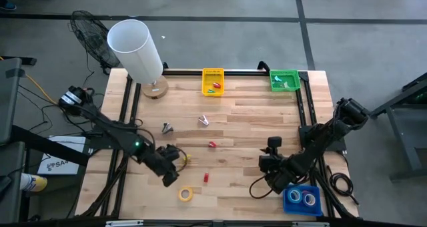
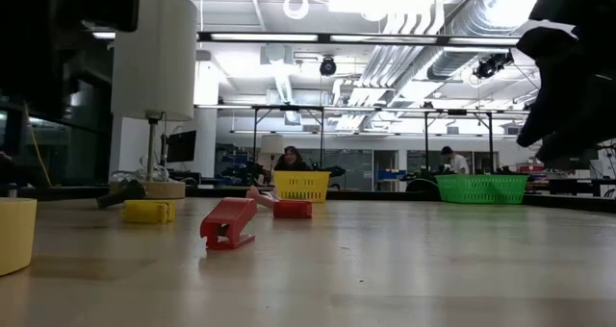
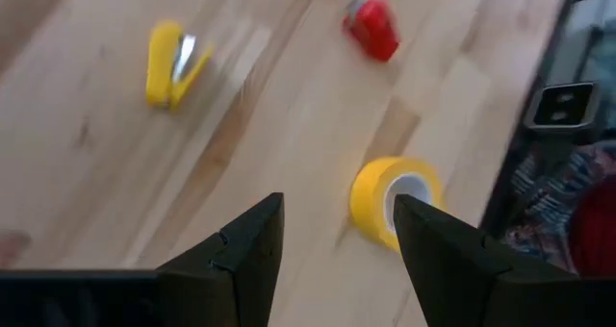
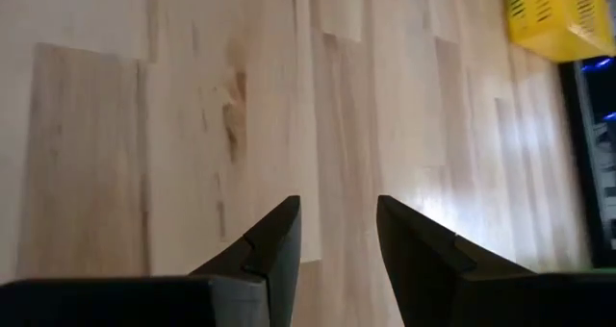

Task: Pick and place Stapler, Stapler remover, tape
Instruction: Put the yellow tape into the blue bin

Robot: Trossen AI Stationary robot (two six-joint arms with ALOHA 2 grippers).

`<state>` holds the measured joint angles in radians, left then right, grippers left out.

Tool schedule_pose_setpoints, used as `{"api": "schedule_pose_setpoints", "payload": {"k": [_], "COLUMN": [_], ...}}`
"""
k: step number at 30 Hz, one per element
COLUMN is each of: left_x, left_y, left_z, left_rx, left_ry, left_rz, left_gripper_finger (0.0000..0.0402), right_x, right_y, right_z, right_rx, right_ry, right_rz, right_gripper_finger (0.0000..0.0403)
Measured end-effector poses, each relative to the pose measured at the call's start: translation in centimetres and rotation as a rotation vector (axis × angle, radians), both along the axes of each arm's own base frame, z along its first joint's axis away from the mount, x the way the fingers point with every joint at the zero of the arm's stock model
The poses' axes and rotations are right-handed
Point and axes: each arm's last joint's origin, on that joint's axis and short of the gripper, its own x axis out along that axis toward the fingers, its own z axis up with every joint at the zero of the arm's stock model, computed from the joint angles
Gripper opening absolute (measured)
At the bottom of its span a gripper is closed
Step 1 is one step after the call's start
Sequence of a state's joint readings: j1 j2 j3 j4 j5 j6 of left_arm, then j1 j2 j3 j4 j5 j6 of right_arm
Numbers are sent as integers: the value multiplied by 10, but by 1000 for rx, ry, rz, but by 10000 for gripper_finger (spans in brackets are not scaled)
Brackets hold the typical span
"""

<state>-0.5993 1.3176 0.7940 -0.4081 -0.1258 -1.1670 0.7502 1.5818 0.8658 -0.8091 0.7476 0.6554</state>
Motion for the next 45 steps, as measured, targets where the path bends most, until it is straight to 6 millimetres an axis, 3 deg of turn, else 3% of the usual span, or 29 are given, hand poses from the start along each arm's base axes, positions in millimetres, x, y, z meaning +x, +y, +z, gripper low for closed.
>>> {"api": "schedule_pose_setpoints", "payload": {"k": [10, 28, 45], "left_x": [11, 69, 76], "left_y": [-21, -67, -76], "left_z": [-29, -28, -54], "left_rx": [-49, 38, 36], "left_ry": [163, 407, 522], "left_rz": [85, 57, 36], "left_gripper_finger": [195, 195, 186], "right_x": [4, 7, 8], "right_y": [-5, -6, -5], "right_z": [1, 0, 0], "right_rx": [-59, 6, 23], "right_ry": [-20, 7, 0], "right_rz": [-2, -16, -13], "right_gripper_finger": [129, 129, 129]}}
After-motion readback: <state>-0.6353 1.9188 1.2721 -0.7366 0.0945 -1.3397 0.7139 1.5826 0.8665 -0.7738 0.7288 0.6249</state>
